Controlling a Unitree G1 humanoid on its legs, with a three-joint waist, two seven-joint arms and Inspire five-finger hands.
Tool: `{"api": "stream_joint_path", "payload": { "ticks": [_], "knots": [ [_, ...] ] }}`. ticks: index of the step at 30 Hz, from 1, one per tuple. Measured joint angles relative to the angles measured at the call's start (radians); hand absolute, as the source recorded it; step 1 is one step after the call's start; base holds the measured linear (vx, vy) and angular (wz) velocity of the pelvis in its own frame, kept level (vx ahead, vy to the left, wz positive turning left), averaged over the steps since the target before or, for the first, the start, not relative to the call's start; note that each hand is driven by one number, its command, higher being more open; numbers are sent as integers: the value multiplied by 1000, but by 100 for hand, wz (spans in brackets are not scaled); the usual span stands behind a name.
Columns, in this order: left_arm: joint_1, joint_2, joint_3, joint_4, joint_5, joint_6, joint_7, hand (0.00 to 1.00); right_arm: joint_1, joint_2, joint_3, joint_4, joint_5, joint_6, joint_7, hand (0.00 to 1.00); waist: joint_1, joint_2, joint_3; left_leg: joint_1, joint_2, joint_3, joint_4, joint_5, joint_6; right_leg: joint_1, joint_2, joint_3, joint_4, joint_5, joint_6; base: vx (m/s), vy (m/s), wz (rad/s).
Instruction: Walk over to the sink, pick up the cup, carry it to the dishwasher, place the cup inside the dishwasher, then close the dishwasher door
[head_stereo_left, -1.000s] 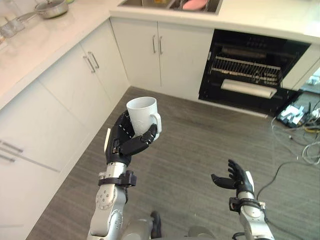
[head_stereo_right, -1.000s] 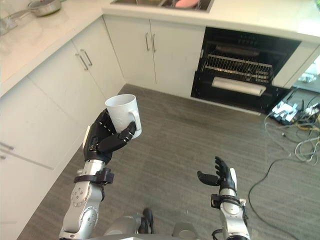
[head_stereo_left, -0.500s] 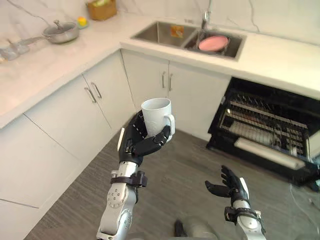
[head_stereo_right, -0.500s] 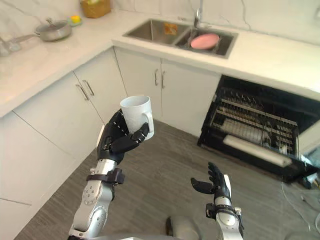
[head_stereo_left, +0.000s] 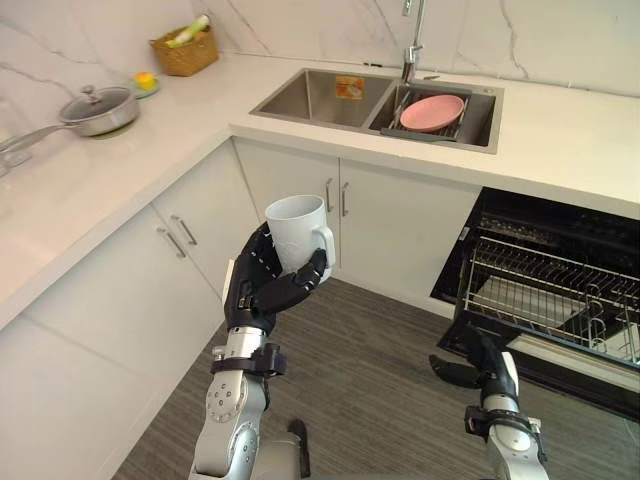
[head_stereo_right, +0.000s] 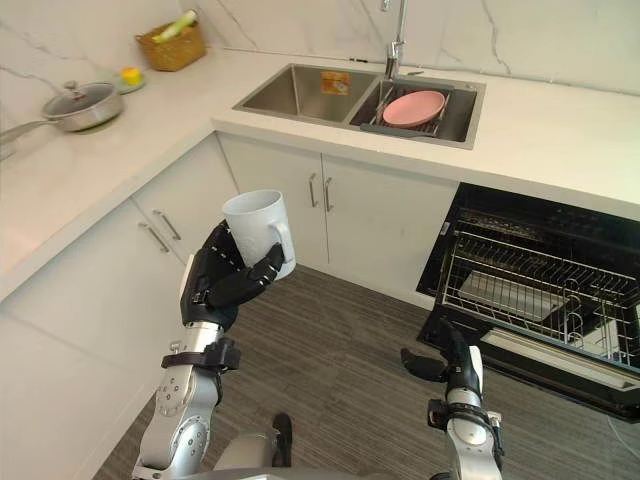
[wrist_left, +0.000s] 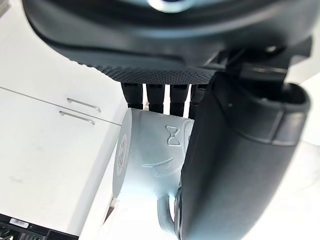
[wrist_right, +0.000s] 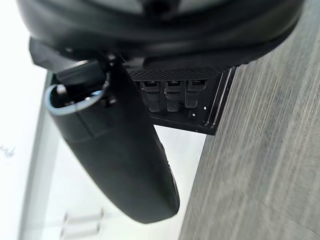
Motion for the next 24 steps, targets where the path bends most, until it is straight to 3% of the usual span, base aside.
{"api": "stream_joint_path", "payload": {
  "ticks": [1,2,3,4,5,7,9,10,11,12,13,16,18,20,22,23,24],
  "knots": [
    [-1,35,-16,2,0,5,0,30,-6,25,2,0,-1,3,4,90,-4,-23,-3,47,-14,20,-9,-34,23,-91,-23,12,208,60,98,453,317,-22],
    [0,43,-17,3,0,5,0,30,-8,30,4,0,-1,3,5,90,-5,-25,-4,58,-15,23,-13,-39,28,-107,-27,7,244,62,99,418,267,-30],
    [0,62,-18,7,0,9,0,30,-11,37,20,0,-1,3,6,90,-7,-24,-4,112,-11,33,-31,-61,35,-149,-36,-17,327,52,80,303,182,-31],
    [2,60,-18,8,0,9,4,30,-13,38,44,-1,-2,3,7,90,-4,-23,-4,169,-1,46,-60,-81,39,-182,-40,-56,349,37,48,286,162,-38],
    [1,58,-19,7,0,8,5,30,-14,41,53,-5,-2,3,10,90,-2,-20,-6,191,9,52,-70,-96,46,-203,-33,-72,348,31,36,237,109,-47],
    [0,60,-27,5,0,-2,4,30,-15,65,72,-33,-10,3,16,90,1,-23,-22,242,36,79,-97,-131,41,-296,-8,-126,296,21,26,192,39,-50],
    [0,61,-26,4,0,-3,3,30,-19,69,79,-64,-10,3,17,90,-1,-36,-32,284,42,119,-130,-147,27,-336,-14,-244,153,28,3,250,-2,-63],
    [0,64,-20,4,0,-4,3,30,-23,66,83,-114,-9,3,14,90,1,-39,-34,315,45,161,-125,-173,-8,-328,2,-340,-5,74,-77,312,-15,-73],
    [1,65,-19,4,0,-4,4,30,-23,65,84,-141,-9,3,14,90,0,-43,-35,326,45,175,-110,-193,-19,-321,18,-344,-41,91,-106,463,-43,-62],
    [1,50,-25,19,0,-4,7,30,-21,55,84,-190,-9,2,12,90,-23,-21,-33,338,72,176,-31,-246,-45,-288,55,-319,-65,158,-136,474,-49,-29],
    [1,33,-41,43,0,-1,8,30,-14,49,83,-227,-5,1,4,90,-36,9,-38,304,128,175,105,-266,-71,-244,95,-321,-102,153,-140,471,-45,-25],
    [-2,20,-67,45,0,0,7,30,-12,48,83,-302,1,-6,-6,90,-22,10,-32,174,210,135,422,-235,-97,-156,146,-277,-195,162,-155,422,-21,-56],
    [-2,18,-90,46,0,0,3,30,-16,48,78,-344,1,-37,-22,90,-20,7,-31,137,191,81,428,-246,-84,-81,153,-211,-258,164,-155,448,71,-92],
    [-5,17,-90,44,0,0,-3,30,-34,48,80,-358,4,-49,-23,90,-13,7,-32,104,144,4,335,-273,-82,-50,147,-135,-285,165,-154,300,169,-105],
    [-17,19,-85,43,0,0,-2,30,-47,50,86,-359,12,-50,-21,90,1,11,-31,44,68,-157,212,-273,-90,-38,137,-48,-292,164,-149,285,271,-116],
    [-18,18,-83,42,0,-1,-2,30,-47,50,90,-358,12,-50,-18,90,2,13,-30,28,40,-232,138,-249,-100,-37,133,-23,-285,164,-145,274,298,-121],
    [-18,17,-83,39,1,-2,2,30,-46,49,93,-362,12,-50,-17,90,3,31,-26,42,46,-288,10,-79,-113,-32,141,13,-266,150,-106,284,312,-126]
  ]
}}
